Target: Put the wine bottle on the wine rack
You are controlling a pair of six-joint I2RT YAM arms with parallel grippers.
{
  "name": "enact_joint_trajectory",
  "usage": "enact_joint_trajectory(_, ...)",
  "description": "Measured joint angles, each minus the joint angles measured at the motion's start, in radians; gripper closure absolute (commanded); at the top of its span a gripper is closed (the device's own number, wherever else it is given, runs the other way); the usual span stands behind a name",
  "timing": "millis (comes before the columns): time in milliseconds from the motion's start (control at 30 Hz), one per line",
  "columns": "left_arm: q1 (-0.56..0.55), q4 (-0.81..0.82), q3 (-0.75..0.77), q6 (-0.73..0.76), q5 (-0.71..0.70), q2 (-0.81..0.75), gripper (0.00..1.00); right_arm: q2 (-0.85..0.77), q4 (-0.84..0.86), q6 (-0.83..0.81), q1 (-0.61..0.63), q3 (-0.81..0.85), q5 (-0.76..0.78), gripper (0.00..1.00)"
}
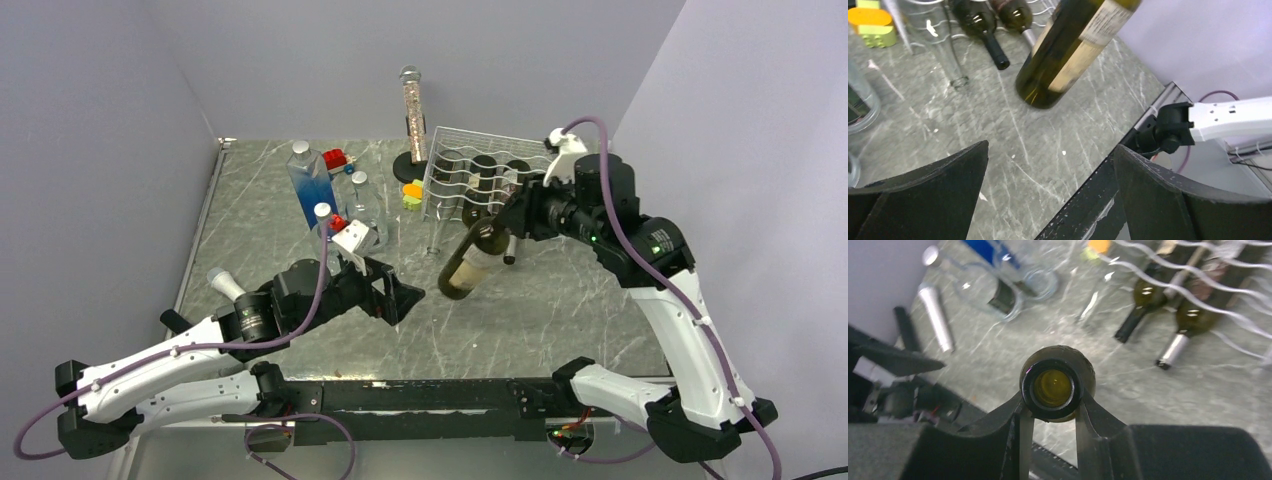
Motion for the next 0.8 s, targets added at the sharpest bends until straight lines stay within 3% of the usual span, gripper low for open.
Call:
enact_joint_trajectory(233, 0.000, 0.082, -0.023, 0.030, 0.077, 0.016, 0.01, -0.005, 0.097, 0.100, 0.091, -0.129, -0.142, 1.00)
enact_joint_trajectory(433, 0.000, 0.131, -0.148, 0.052, 0.146, -0.009, 0.01, -0.040, 0.222, 0.220, 0.116, -0.259, -0.219, 1.00)
enact_joint_trajectory(800, 0.003, 0.181, -0.206, 0.076, 0.169, -0.009, 0.01, -0.065, 0.328, 0.294, 0.127, -0.307, -0.340, 1.00)
